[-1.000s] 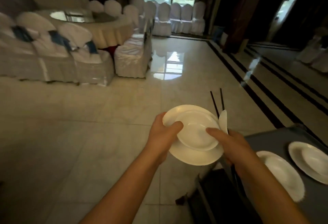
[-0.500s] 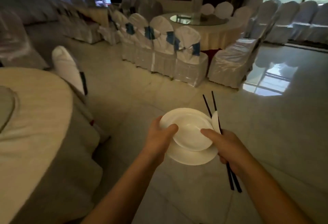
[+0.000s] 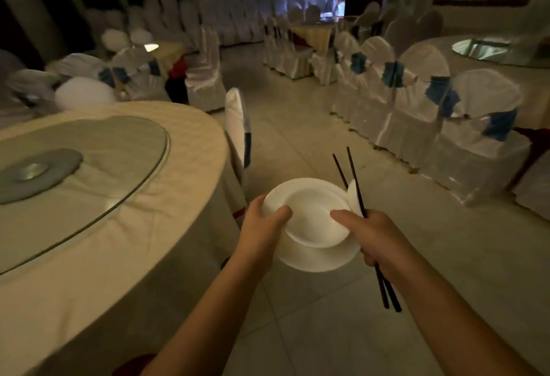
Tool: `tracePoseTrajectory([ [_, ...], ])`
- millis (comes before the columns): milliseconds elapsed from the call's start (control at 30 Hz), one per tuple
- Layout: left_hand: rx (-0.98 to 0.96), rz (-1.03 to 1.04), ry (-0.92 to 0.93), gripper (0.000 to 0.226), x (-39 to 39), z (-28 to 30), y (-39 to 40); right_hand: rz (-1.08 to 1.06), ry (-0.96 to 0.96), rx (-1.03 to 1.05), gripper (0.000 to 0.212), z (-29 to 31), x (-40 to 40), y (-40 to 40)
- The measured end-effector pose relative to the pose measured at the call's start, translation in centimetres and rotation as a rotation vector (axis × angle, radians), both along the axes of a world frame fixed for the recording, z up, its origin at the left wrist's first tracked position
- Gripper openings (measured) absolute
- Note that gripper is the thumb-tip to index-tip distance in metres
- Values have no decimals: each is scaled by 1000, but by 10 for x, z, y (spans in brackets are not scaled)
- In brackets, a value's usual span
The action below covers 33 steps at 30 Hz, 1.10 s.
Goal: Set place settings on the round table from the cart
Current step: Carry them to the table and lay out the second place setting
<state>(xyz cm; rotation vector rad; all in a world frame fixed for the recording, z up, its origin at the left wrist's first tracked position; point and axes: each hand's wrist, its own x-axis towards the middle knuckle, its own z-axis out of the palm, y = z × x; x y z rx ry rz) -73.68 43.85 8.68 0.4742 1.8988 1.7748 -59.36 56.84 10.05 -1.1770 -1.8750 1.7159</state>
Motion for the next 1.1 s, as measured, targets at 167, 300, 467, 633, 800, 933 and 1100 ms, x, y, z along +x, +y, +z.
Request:
tracePoseTrajectory([
  [167, 3, 100, -37, 47, -46, -10, 49, 89, -33, 16, 34, -3, -55, 59],
  [300, -2, 119, -38, 48, -94, -23, 106, 125, -55, 24, 34, -8, -106, 119],
  [467, 6, 154, -58, 49, -168, -21, 189, 125, -77, 42, 34, 0, -186, 204],
  [633, 25, 170, -38, 55, -236, -12, 261, 124, -38, 59, 34, 6, -259, 281],
  [800, 5, 208, -62, 66, -300, -17, 324, 200, -61, 30, 29, -2, -331, 352],
  [933, -12, 274, -44, 58, -354, -26, 383, 278, -62, 3, 30, -14, -396, 419],
  [1100, -13, 389, -91, 48, -410, -21, 466, 397, -75, 4, 36, -16, -479, 513],
])
